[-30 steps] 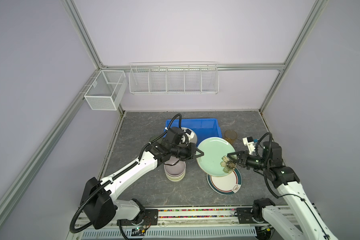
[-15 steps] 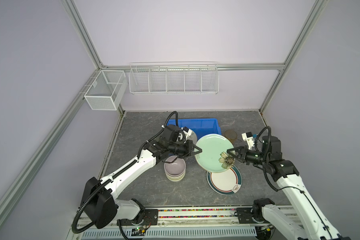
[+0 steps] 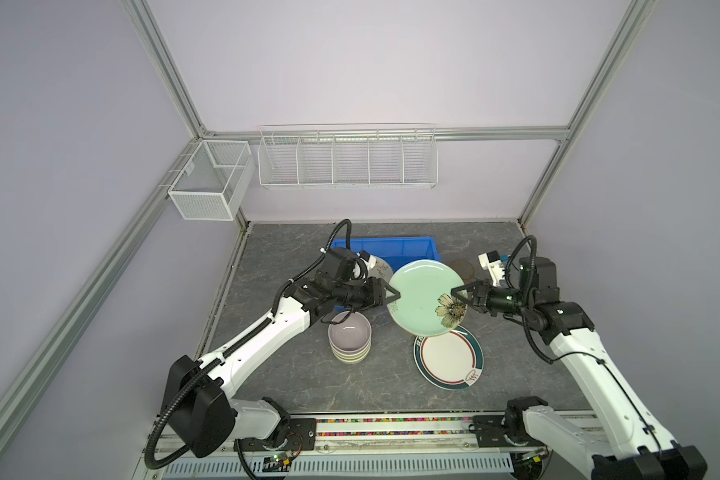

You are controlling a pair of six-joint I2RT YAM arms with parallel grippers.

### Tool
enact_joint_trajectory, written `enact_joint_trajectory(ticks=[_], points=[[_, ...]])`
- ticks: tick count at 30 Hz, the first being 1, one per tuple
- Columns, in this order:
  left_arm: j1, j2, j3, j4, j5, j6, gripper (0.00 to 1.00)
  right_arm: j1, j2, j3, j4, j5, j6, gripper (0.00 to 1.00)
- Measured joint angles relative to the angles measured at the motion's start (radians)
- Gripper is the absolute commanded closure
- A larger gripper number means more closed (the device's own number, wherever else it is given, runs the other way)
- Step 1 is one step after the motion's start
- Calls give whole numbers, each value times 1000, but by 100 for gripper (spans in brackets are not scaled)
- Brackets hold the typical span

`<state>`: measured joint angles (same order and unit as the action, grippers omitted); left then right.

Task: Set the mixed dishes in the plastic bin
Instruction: 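Carry the green flower plate over the blue bin with both grippers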

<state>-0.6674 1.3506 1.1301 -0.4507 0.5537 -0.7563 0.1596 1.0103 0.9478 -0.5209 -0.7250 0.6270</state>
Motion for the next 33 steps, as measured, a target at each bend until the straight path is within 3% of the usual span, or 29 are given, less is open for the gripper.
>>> enact_joint_trajectory(ticks=[4,9,15,19,26,33], points=[[48,0,5,-18,0,20,11,0,53,30,-1,4,-8,94],[150,-5,11,-79,6,53,1,9,155,100,-24,38,-19,94],[299,-20,73,-182,12,138,0,59,296,246,-47,110,-38,94],[363,-24,109,-237,-47,219,0,109,412,343,-45,154,-37,94],[376,-7,199,-283,-233,371,0,164,659,505,-20,232,-13,94],[405,3,192,-256,-304,436,0,204,881,662,36,275,35,94]])
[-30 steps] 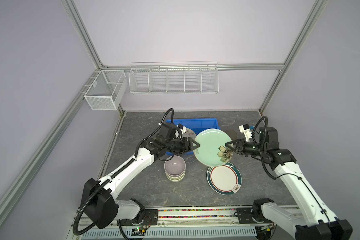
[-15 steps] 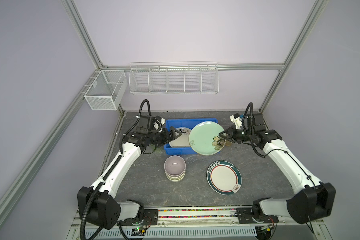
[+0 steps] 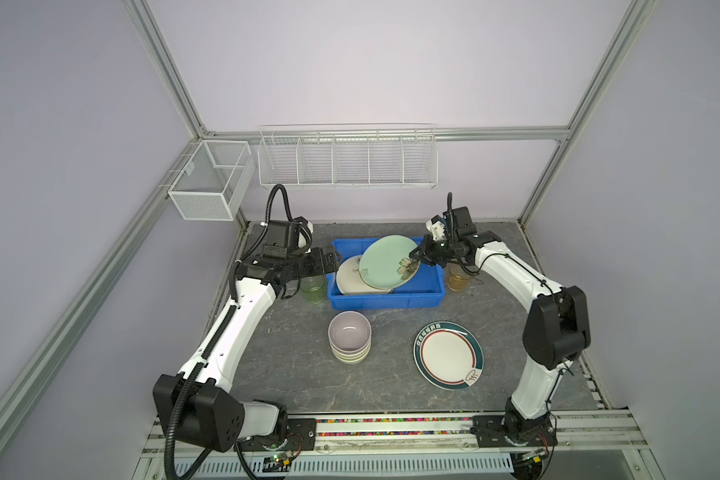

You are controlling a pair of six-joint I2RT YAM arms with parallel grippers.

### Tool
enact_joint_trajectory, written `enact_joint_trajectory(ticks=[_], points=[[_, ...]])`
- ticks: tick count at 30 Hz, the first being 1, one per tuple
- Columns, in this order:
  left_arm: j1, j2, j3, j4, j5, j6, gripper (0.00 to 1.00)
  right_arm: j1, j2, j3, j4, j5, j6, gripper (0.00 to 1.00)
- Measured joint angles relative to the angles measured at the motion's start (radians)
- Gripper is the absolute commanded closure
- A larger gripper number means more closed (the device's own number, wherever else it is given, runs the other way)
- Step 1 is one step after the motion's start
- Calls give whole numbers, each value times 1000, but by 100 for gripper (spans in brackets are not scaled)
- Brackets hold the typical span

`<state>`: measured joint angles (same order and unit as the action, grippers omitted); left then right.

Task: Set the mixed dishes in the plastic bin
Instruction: 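Carry the green flower plate over the blue bin with both grippers, then lower the green flower plate onto the white plate in the bin with both grippers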

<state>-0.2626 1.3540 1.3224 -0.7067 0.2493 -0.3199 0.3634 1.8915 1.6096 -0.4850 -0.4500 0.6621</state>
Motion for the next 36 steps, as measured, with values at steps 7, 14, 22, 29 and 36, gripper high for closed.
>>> enact_joint_trajectory(ticks=[7,14,22,29,36], points=[[33,4,-19,37,7,0,0,24,161,101,61,9,46,94],[37,31,-19,52,30,0,0,45,243,147,77,0,65,94],[40,44,-19,52,44,-1,0,72,306,171,106,-9,87,94],[40,46,-19,52,47,-1,0,80,329,171,123,-18,95,93],[40,47,-19,52,47,-1,0,90,330,157,158,-19,106,80]])
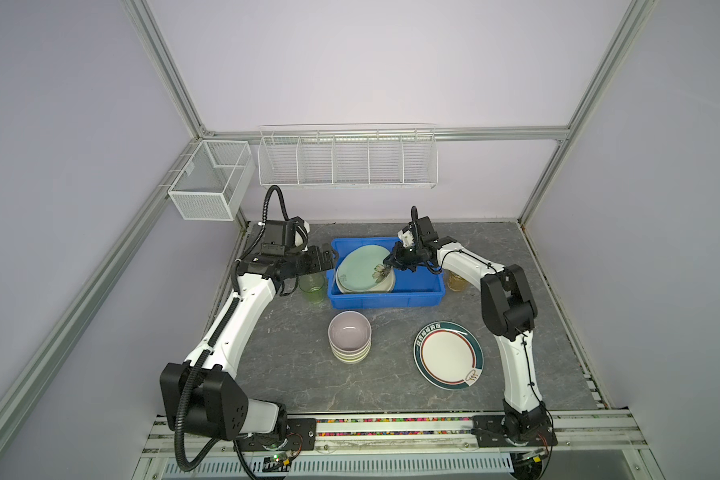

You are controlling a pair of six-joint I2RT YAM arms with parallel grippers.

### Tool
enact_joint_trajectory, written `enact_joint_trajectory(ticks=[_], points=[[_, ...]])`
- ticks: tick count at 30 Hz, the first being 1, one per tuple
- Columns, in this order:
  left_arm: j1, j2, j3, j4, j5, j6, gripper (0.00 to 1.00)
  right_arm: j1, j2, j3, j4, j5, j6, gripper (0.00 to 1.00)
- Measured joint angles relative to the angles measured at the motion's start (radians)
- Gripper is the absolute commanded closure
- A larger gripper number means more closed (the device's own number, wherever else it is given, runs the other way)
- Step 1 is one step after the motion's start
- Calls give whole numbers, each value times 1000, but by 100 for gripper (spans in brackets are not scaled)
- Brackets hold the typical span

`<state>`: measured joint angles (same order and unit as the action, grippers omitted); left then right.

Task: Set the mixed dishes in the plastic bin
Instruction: 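Lower the green flower plate onto the white plate in the bin with both grippers, then open both grippers and lift them away from the green flower plate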

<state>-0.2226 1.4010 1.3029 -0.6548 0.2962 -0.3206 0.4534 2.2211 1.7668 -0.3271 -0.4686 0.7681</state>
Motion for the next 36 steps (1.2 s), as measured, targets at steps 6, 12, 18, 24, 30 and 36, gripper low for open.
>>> enact_joint_trajectory(ticks=[6,12,18,24,30,36], points=[[0,0,-3,0,0,0,0,1,0,-38,37,5,4,62],[0,0,-17,0,0,0,0,2,0,-64,35,10,-13,48],[0,0,-26,0,0,0,0,2,0,-64,7,39,-51,44],[1,0,-39,-1,2,0,0,9,-12,-51,-62,105,-117,44],[22,0,-46,6,32,-5,0,34,-35,-43,-113,164,-168,42],[100,6,-77,23,75,-30,0,73,-80,-36,-165,258,-240,41]])
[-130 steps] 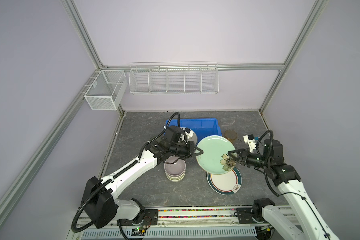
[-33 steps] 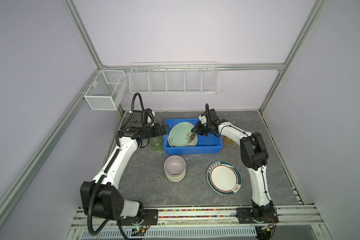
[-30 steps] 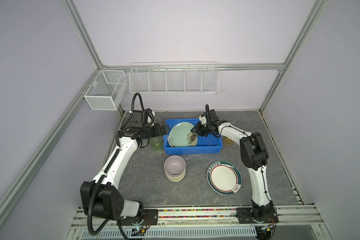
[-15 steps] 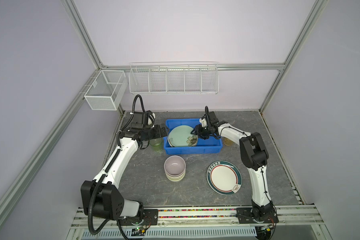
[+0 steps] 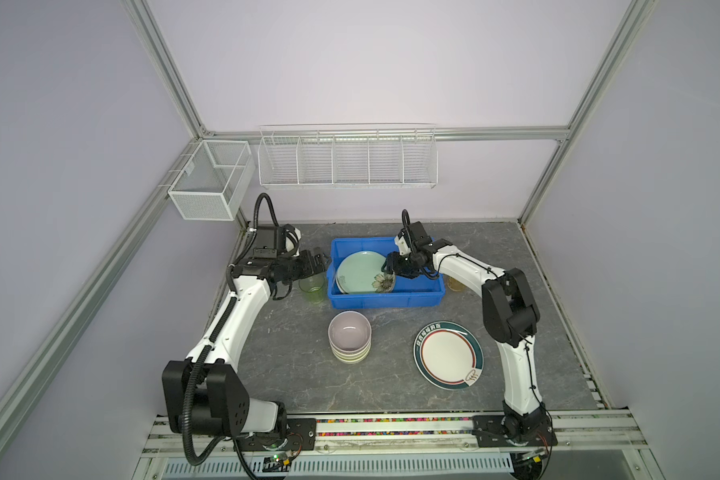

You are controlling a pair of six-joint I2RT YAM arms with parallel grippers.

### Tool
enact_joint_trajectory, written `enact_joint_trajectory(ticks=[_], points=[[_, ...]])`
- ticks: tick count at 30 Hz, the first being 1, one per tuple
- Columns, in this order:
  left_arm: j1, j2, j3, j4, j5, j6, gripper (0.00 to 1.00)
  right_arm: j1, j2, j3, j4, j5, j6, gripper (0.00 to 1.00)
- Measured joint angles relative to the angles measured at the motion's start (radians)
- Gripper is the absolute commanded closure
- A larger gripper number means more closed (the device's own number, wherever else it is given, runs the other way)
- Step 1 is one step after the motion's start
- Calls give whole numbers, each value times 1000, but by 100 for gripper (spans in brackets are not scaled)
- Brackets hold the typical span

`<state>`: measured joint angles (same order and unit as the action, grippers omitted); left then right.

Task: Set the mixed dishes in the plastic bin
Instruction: 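Open both grippers and lift them away from the green flower plate, then move both grippers to the rim of the green-rimmed white plate on the table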

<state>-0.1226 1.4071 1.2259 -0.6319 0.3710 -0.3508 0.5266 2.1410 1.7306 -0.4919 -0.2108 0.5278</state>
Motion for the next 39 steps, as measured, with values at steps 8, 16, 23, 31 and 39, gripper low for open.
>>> enact_joint_trajectory(ticks=[8,16,23,31,39], points=[[5,-1,-3,5,1,-3,0,19,-169,-5,-66,113,-85,39],[-53,-60,-1,4,-13,-35,0,23,-417,-137,-123,156,-135,16],[-317,-107,94,-51,-50,-115,0,24,-681,-329,-249,222,-131,12],[-628,-130,60,-11,-126,-257,0,-15,-1044,-619,-359,240,-46,12],[-760,-27,38,10,-144,-323,0,-132,-1266,-854,-407,175,27,11]])
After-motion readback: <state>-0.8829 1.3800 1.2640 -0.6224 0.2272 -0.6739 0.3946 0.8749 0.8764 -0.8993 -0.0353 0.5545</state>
